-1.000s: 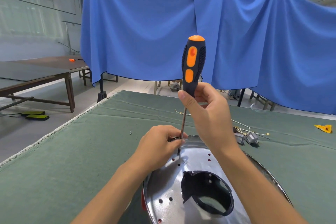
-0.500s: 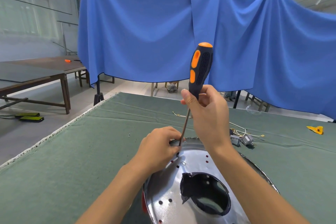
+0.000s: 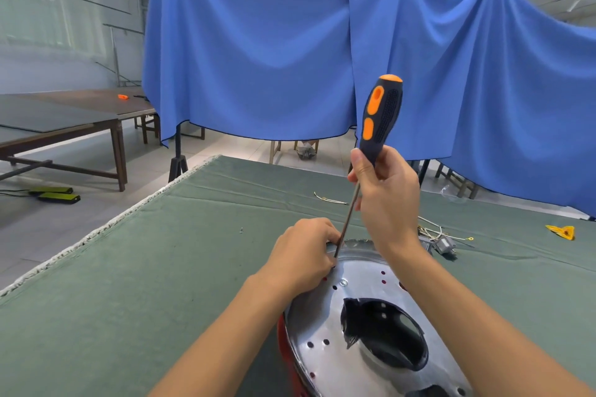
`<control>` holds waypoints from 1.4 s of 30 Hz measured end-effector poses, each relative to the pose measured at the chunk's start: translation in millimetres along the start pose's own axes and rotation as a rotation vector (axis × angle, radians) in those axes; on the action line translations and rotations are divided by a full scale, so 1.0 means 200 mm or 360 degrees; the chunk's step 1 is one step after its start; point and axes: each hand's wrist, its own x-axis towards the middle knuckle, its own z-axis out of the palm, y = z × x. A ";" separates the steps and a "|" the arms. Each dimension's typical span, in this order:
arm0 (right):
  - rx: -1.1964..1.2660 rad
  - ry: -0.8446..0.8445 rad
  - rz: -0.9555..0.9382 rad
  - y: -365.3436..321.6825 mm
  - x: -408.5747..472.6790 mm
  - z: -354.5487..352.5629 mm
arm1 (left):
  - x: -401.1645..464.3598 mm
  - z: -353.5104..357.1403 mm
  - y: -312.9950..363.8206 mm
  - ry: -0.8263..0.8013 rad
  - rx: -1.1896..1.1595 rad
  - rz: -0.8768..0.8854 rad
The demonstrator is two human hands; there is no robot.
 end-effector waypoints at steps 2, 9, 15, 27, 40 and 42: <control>0.0009 -0.0001 -0.0038 0.00 -0.01 0.00 | 0.00 0.00 -0.01 -0.0014 -0.0073 0.0004; -0.0066 0.0014 -0.0133 -0.01 -0.02 -0.05 | 0.02 0.04 -0.07 -0.0276 -0.0068 -0.0197; -0.0074 0.0080 -0.0175 -0.06 0.00 0.01 | 0.03 0.04 -0.06 -0.0296 -0.0139 -0.0266; 0.0063 0.0223 0.0095 -0.07 0.06 -0.24 | 0.02 0.03 -0.05 -0.0120 -0.0167 -0.0215; 0.0181 -0.0010 -0.0015 0.10 -0.05 -0.19 | -0.07 -0.05 -0.33 0.0669 -0.0681 -0.0869; -0.0172 -0.0254 -0.0200 0.15 -0.08 -0.17 | -0.11 -0.05 -0.43 0.0713 -0.0341 -0.0981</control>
